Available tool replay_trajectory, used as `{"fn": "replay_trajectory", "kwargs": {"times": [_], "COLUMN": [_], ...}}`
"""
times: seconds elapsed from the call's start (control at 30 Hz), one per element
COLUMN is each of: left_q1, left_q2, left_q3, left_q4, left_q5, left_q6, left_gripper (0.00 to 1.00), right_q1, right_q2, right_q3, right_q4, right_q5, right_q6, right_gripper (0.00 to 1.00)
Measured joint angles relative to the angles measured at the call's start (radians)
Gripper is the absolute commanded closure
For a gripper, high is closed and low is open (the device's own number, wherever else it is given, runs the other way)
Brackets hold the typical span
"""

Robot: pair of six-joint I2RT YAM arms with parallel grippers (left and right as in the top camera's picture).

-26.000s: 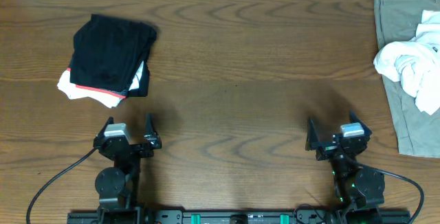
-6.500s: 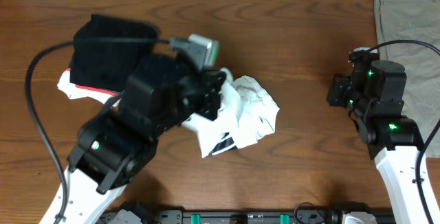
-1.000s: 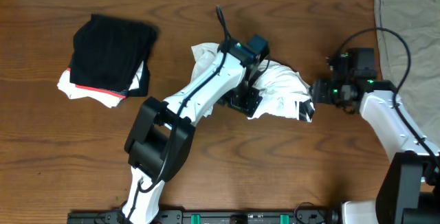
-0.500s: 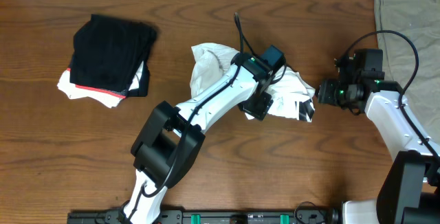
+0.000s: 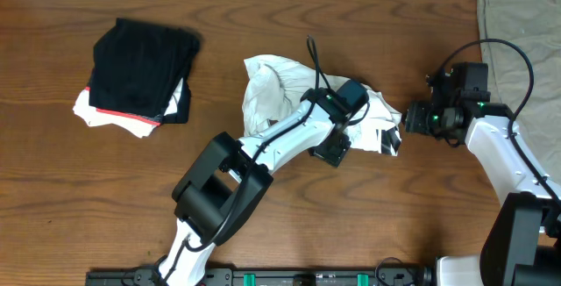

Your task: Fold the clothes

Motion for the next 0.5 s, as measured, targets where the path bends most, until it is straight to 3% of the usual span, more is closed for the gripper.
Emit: {"fn": "replay_trajectory", "kwargs": {"times": [0.5], "left_q1": [0.001], "left_q2": [0.000], "left_q3": [-0.001], "left_q4": [0.033], "left_q5": [-0.007], "left_q6": [-0.010], "left_gripper": [0.42], "right_q1": [0.000], "right_q2": [0.000], "right_q3": [0.000], "right_q4": [0.000], "right_q5": [0.000], "right_q6": [0.000], "right_gripper": [0.43]}}
